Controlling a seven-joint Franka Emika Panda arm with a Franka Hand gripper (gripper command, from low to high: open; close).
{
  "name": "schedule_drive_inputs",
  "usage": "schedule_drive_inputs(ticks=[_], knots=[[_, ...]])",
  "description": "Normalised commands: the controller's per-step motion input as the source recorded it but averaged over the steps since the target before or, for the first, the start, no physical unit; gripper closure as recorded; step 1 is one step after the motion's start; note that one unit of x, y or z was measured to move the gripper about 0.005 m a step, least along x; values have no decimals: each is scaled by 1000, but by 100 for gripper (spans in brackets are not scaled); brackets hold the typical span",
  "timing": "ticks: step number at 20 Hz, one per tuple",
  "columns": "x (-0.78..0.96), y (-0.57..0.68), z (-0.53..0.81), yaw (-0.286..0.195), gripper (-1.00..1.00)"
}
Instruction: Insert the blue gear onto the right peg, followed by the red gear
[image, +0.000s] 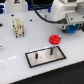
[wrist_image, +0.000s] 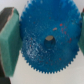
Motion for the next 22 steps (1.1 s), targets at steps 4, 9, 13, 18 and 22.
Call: schedule_drive_inputs(ticks=[4,9,13,18,22], knots=[[464,-288,574,0,100],[537,-345,518,0,100],[609,-415,454,0,100],[637,-406,407,0,100],[646,-412,376,0,100]])
